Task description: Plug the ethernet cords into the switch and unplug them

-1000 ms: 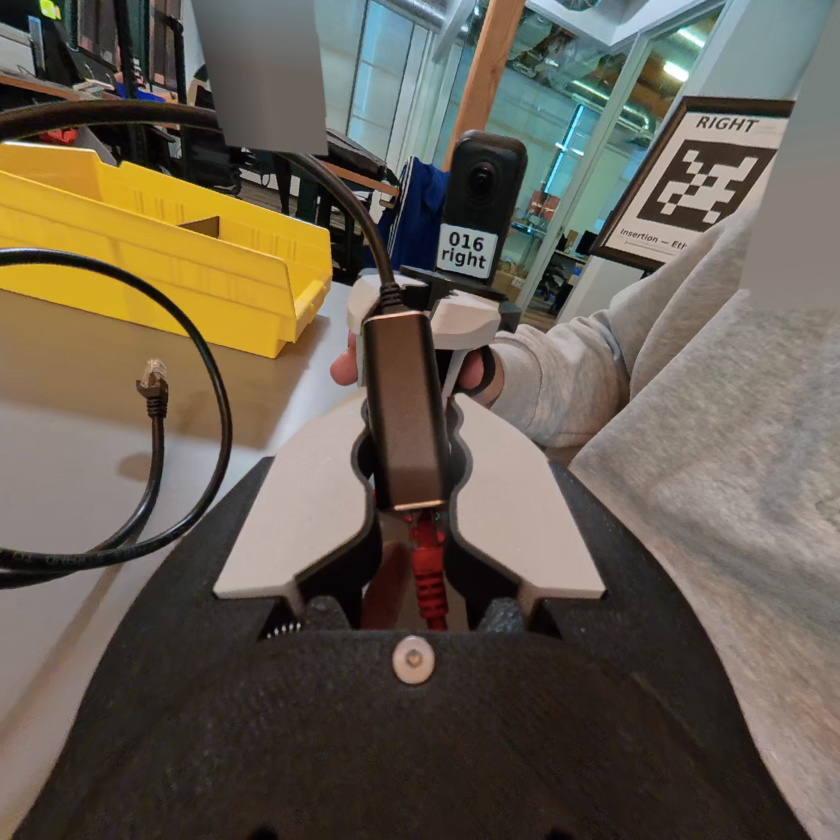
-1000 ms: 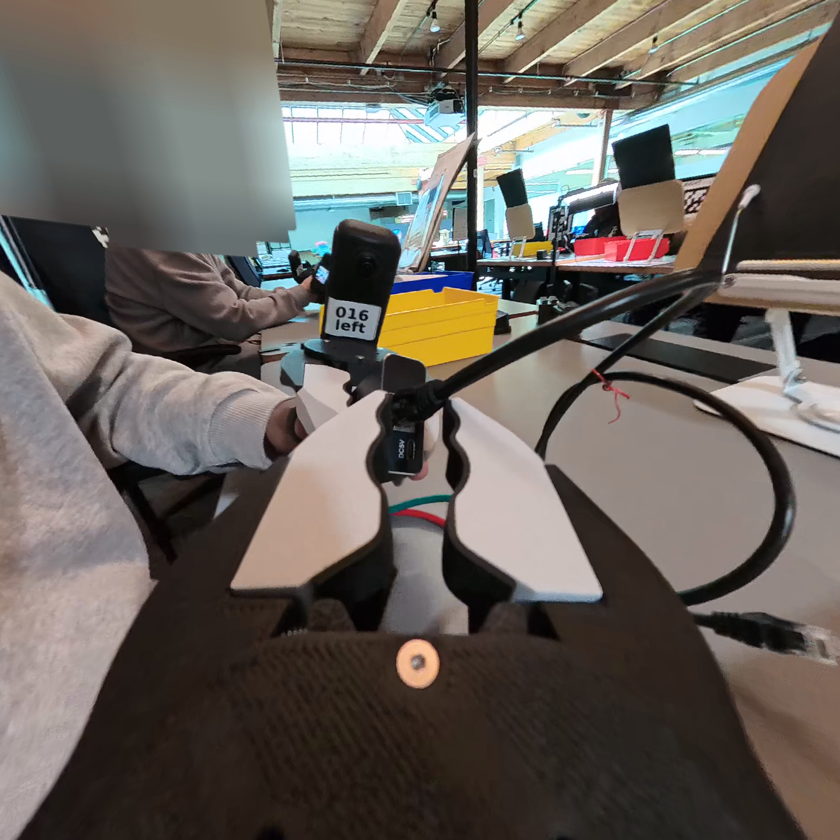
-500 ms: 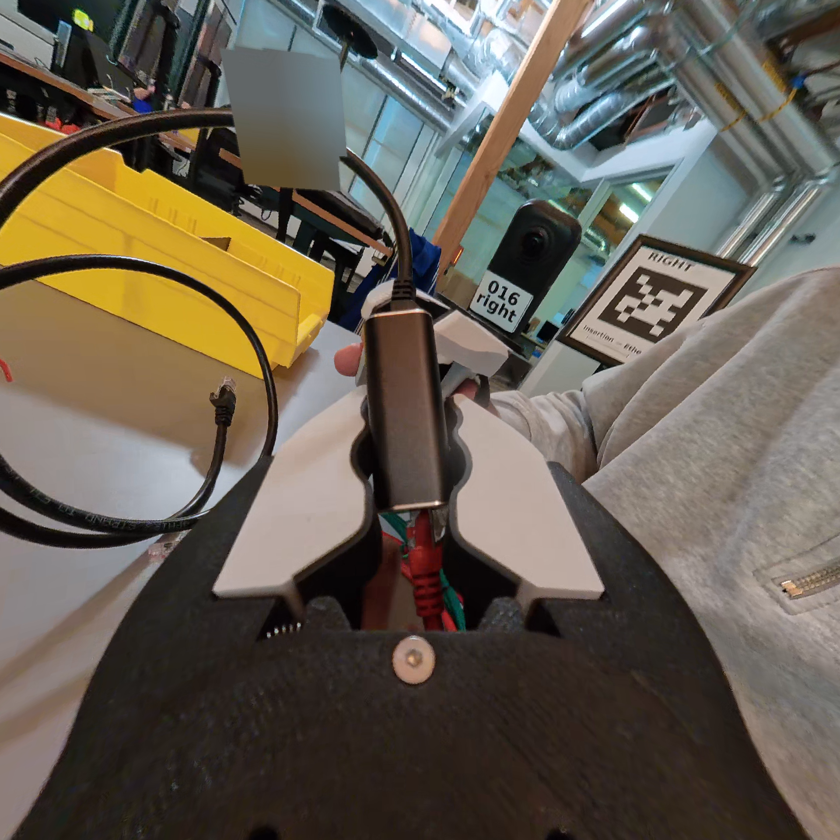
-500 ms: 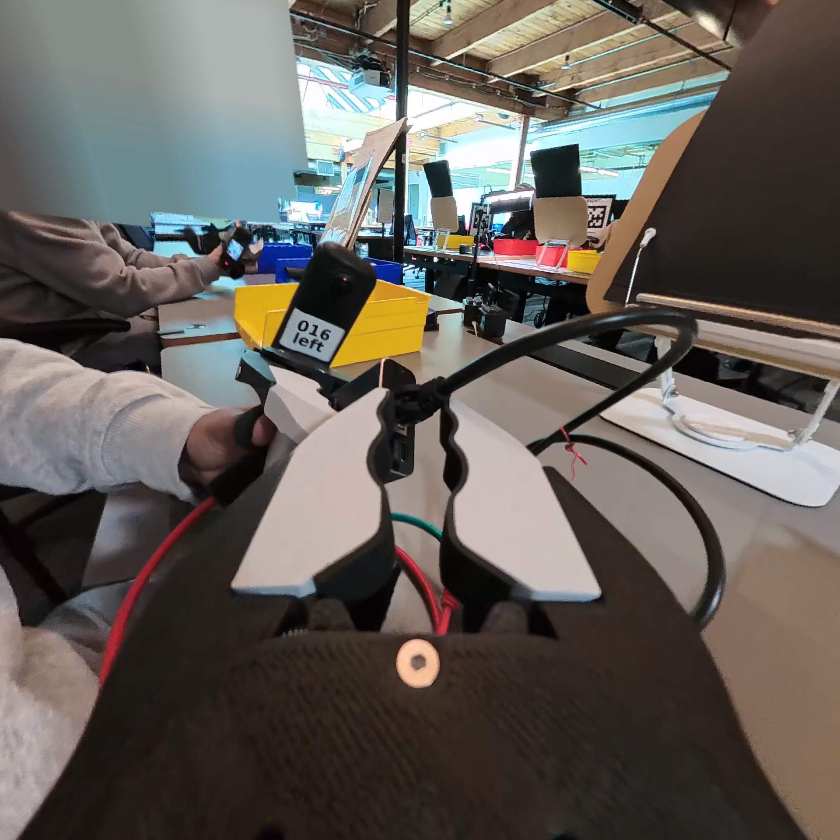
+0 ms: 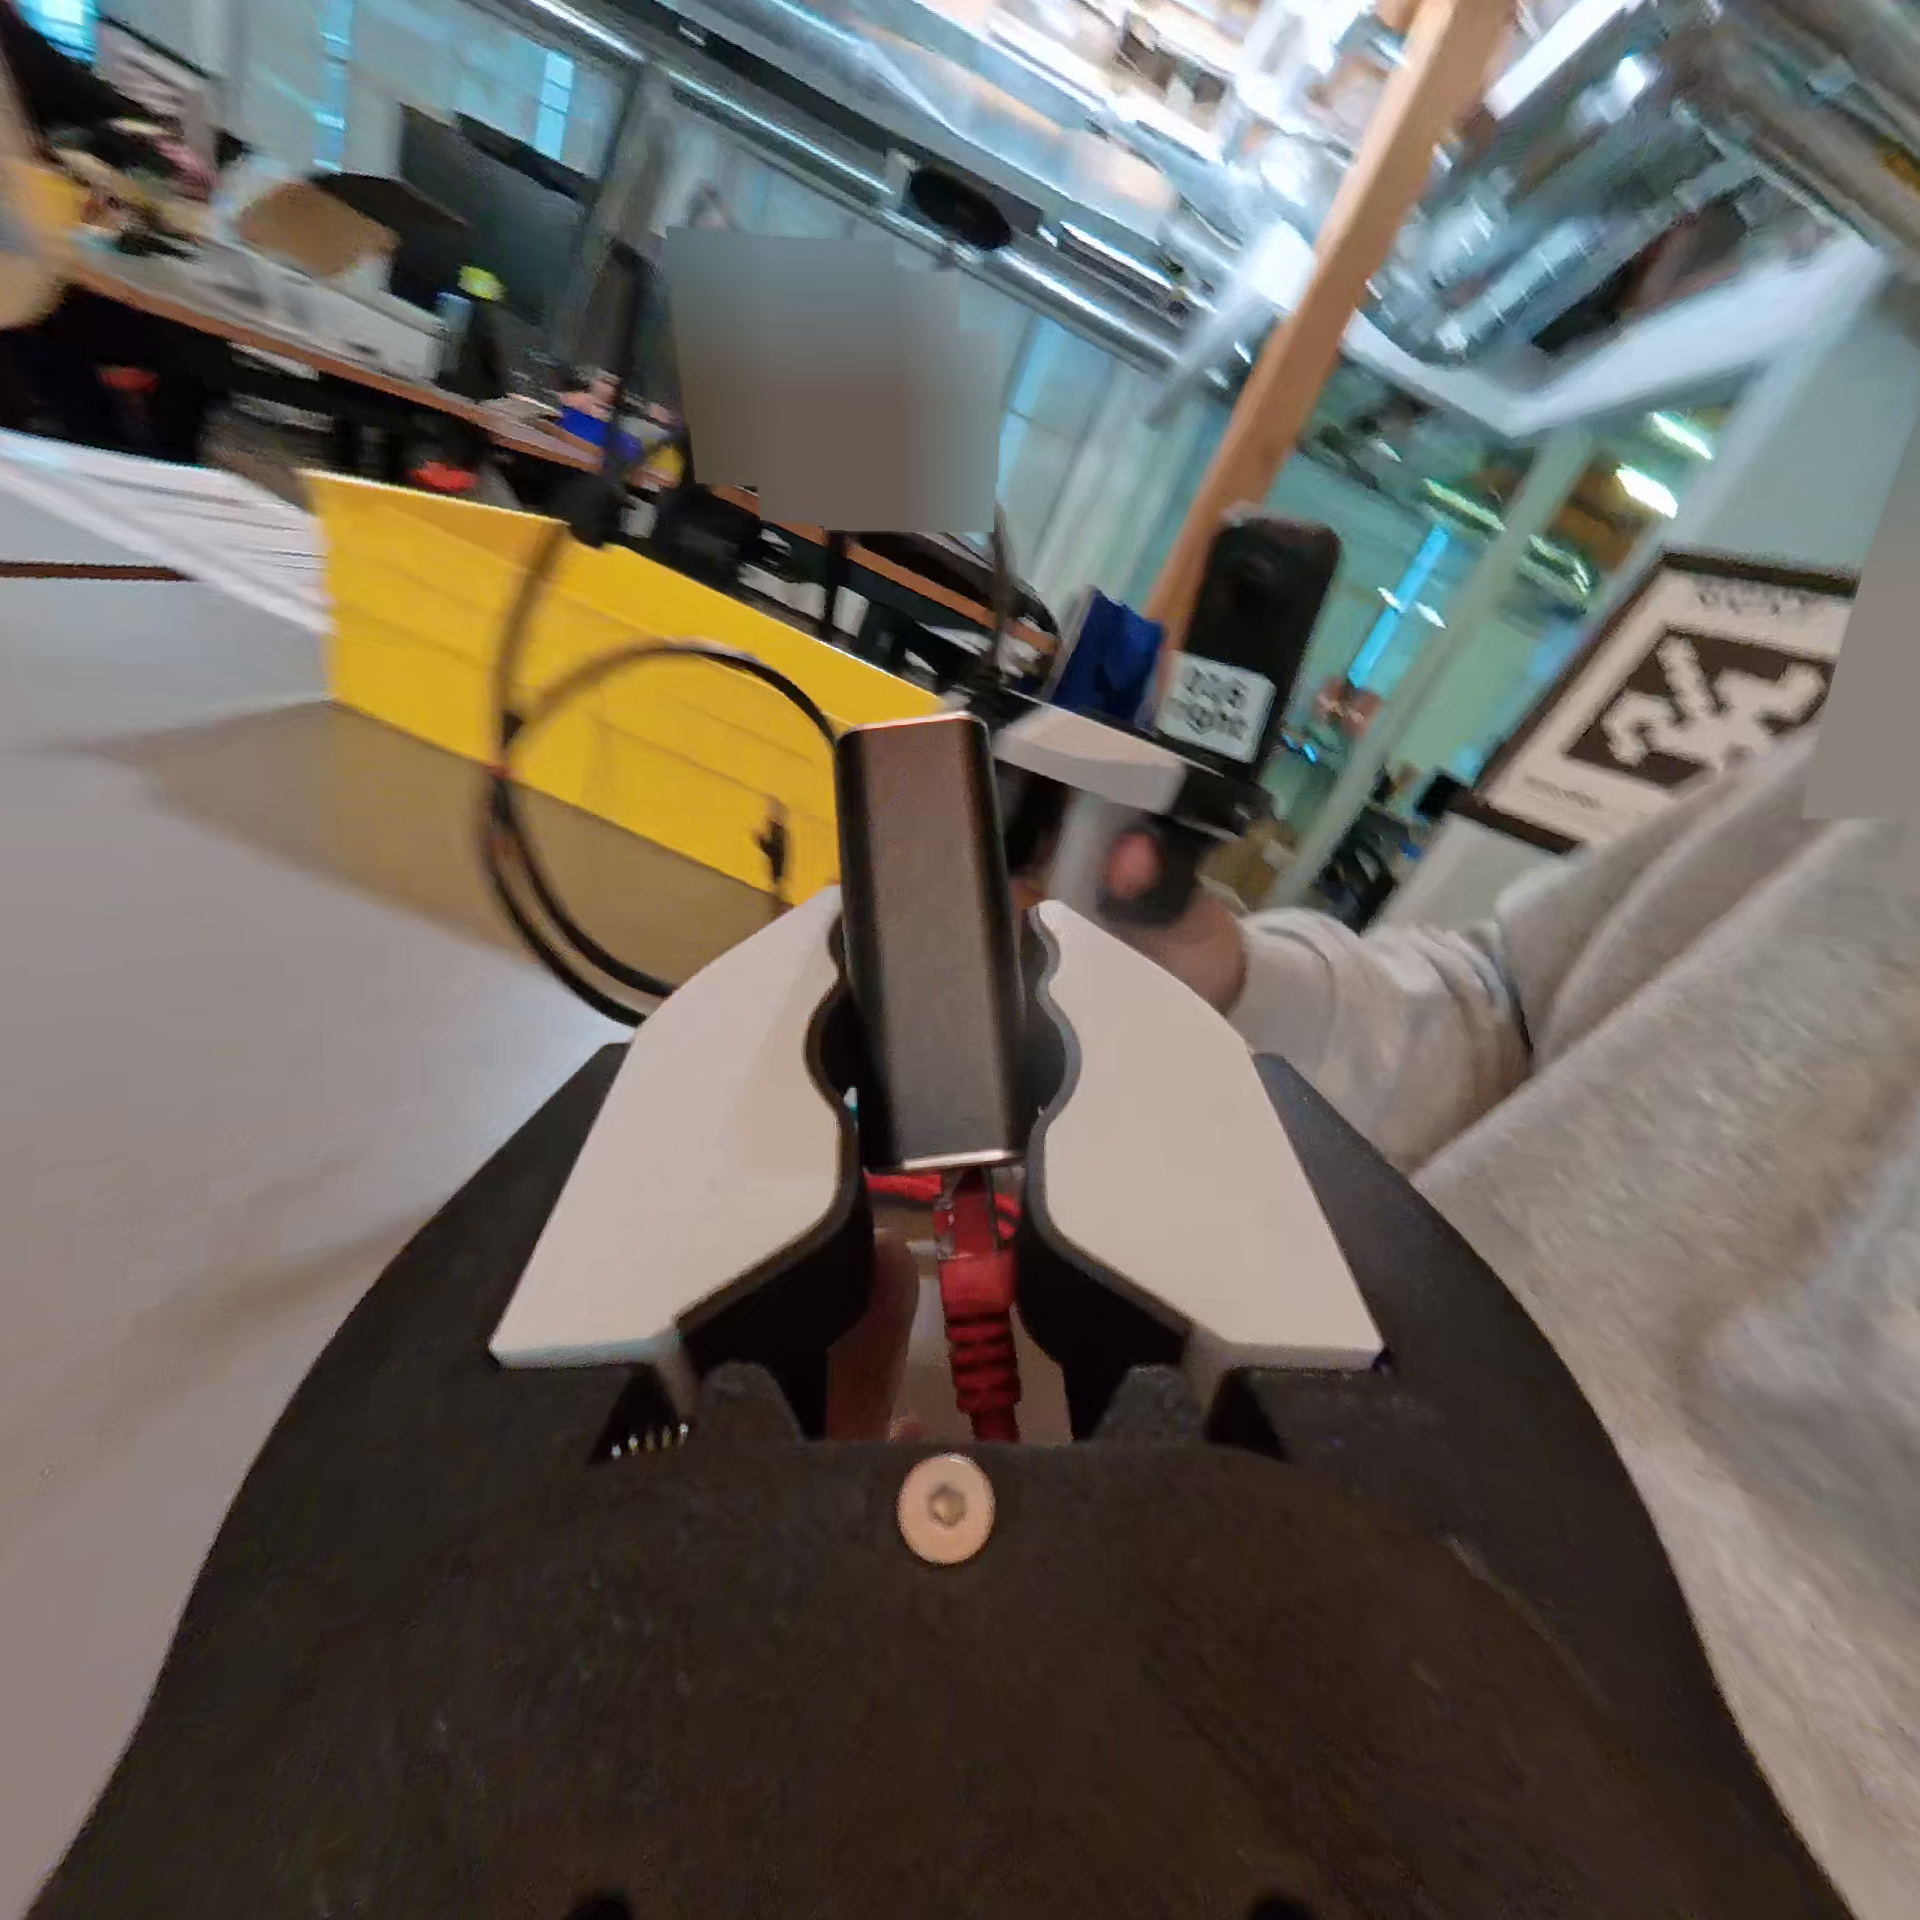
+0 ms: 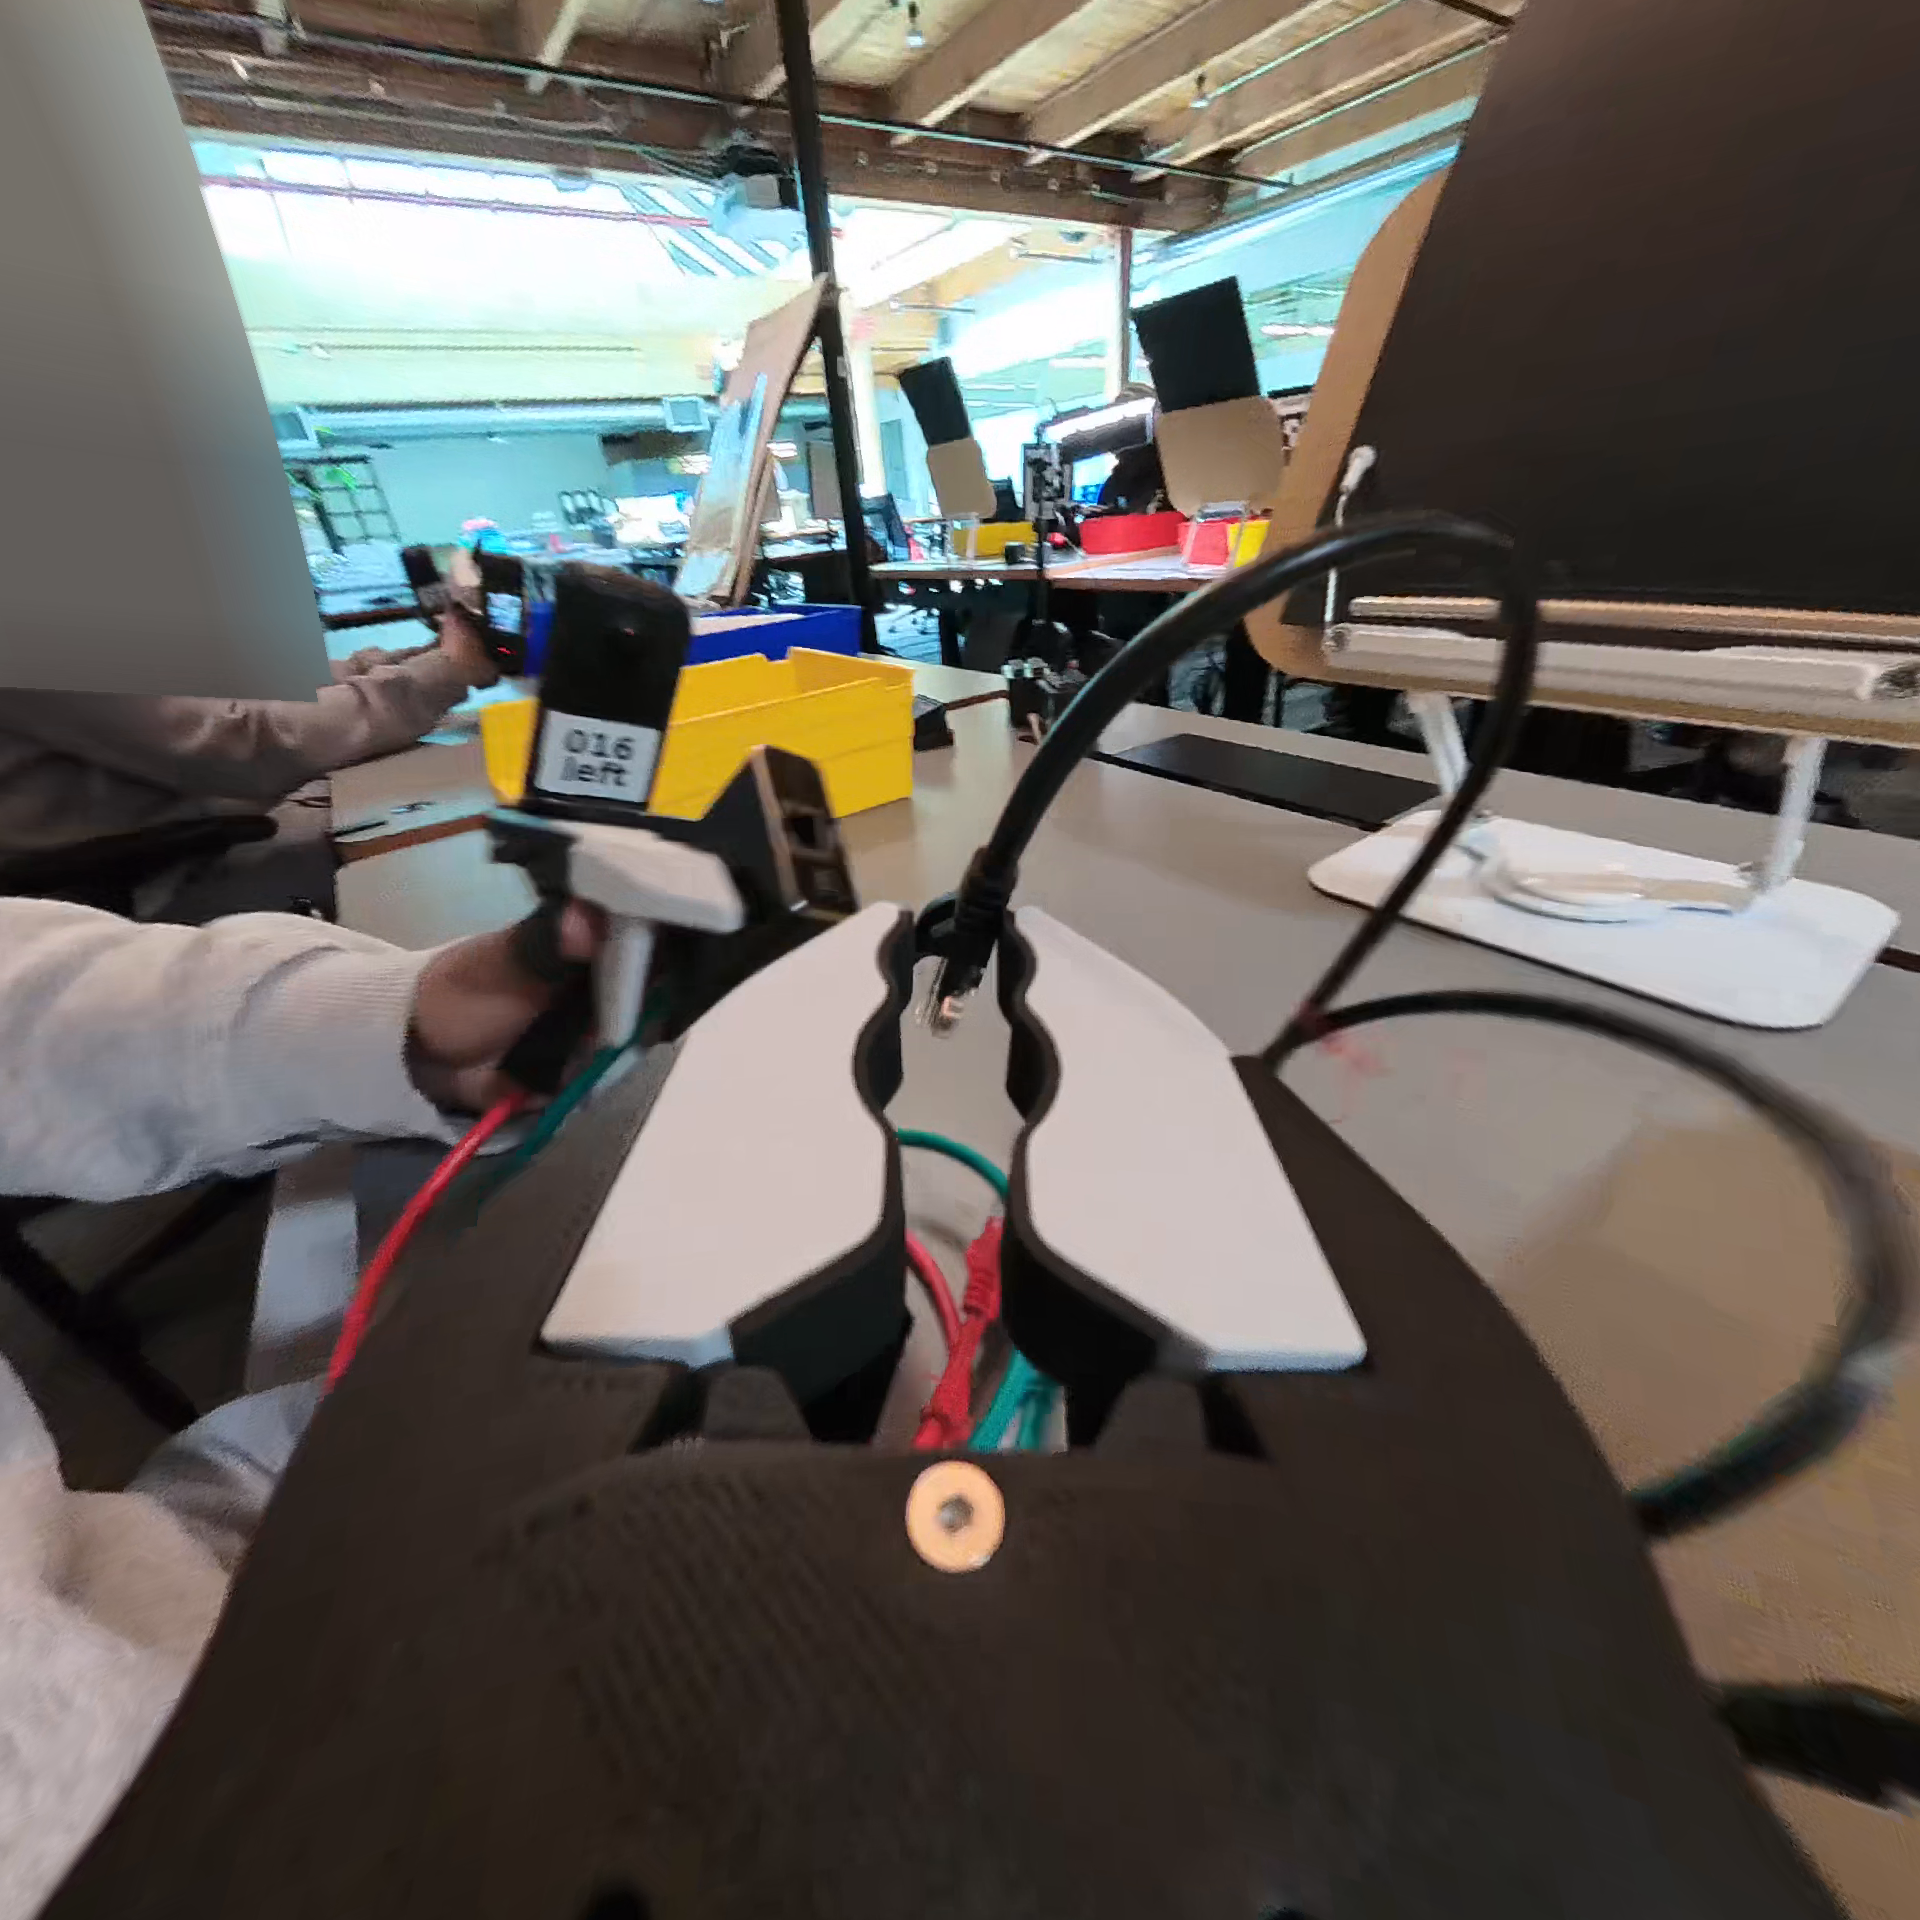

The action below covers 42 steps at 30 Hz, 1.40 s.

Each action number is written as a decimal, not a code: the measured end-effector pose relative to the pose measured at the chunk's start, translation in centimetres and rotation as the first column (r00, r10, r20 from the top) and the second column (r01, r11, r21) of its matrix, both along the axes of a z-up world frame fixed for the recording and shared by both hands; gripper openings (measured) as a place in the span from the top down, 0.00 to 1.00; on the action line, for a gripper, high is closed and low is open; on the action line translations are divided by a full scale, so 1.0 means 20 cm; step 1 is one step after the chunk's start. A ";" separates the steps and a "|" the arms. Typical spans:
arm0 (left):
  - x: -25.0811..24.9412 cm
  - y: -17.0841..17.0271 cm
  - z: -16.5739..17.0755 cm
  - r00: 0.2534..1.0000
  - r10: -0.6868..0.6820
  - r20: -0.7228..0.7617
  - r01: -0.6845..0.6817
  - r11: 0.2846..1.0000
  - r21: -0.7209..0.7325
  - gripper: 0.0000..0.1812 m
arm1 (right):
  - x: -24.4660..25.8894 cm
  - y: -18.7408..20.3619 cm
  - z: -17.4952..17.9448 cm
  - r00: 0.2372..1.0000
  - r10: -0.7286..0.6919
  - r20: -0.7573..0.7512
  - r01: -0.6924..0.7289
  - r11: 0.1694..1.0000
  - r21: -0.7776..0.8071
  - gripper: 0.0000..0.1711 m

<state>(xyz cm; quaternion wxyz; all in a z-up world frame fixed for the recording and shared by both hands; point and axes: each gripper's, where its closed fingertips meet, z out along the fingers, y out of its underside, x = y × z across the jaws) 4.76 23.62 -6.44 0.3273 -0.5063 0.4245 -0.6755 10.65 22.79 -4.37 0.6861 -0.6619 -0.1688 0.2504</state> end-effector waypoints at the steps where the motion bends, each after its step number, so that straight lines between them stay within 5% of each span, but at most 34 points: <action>1: -0.02 0.08 0.00 0.999 0.052 0.008 -0.052 0.998 -0.043 0.85 | 0.00 -0.01 -0.01 0.999 0.015 -0.033 -0.015 1.000 -0.011 0.91; 6: -0.15 0.38 -0.03 0.969 0.247 -0.004 -0.246 0.962 -0.120 0.85 | 0.11 0.02 -0.09 0.974 -0.045 -0.221 0.013 0.990 -0.144 0.89; 9: -0.18 0.45 -0.07 0.952 0.304 -0.030 -0.306 0.948 -0.092 0.85 | 0.12 0.06 -0.24 0.970 -0.039 -0.239 -0.041 0.946 -0.322 0.74; 11: -0.18 0.47 -0.08 0.946 0.322 -0.035 -0.324 0.943 -0.076 0.85 | 0.02 0.04 -0.31 0.955 0.066 -0.289 -0.186 0.893 -0.410 0.68; 14: -0.18 0.48 -0.10 0.945 0.325 -0.043 -0.327 0.941 -0.082 0.85 | -0.22 -0.11 -0.30 0.854 0.351 -0.384 -0.502 0.747 -0.435 0.75; 17: -0.19 0.48 -0.11 0.947 0.318 -0.042 -0.320 0.941 -0.111 0.85 | -0.35 -0.23 -0.30 0.798 0.526 -0.293 -0.602 0.681 -0.416 0.75; 20: -0.19 0.49 -0.12 0.950 0.309 -0.041 -0.312 0.939 -0.144 0.85 | -0.35 -0.25 -0.27 0.845 0.534 0.005 -0.504 0.800 -0.324 0.79; 24: -0.18 0.48 -0.12 0.956 0.292 -0.035 -0.294 0.940 -0.175 0.85 | 0.00 -0.06 -0.19 0.939 0.079 0.335 -0.034 0.990 -0.138 0.82; 26: -0.18 0.48 -0.12 0.959 0.281 -0.036 -0.283 0.942 -0.180 0.85 | 0.20 -0.01 -0.24 0.911 -0.046 0.409 0.134 0.973 -0.188 0.77; 33: -0.16 0.46 -0.13 0.965 0.260 -0.044 -0.263 0.945 -0.196 0.85 | 0.32 -0.08 -0.60 0.817 0.110 0.566 0.196 0.870 -0.452 0.60; 38: -0.16 0.46 -0.13 0.969 0.245 -0.042 -0.248 0.943 -0.221 0.85 | 0.35 -0.05 -0.70 0.744 0.106 0.660 0.265 0.860 -0.436 0.59; 42: -0.15 0.45 -0.14 0.972 0.232 -0.043 -0.235 0.944 -0.232 0.85 | 0.34 -0.07 -0.73 0.803 0.126 0.582 0.253 0.813 -0.524 0.68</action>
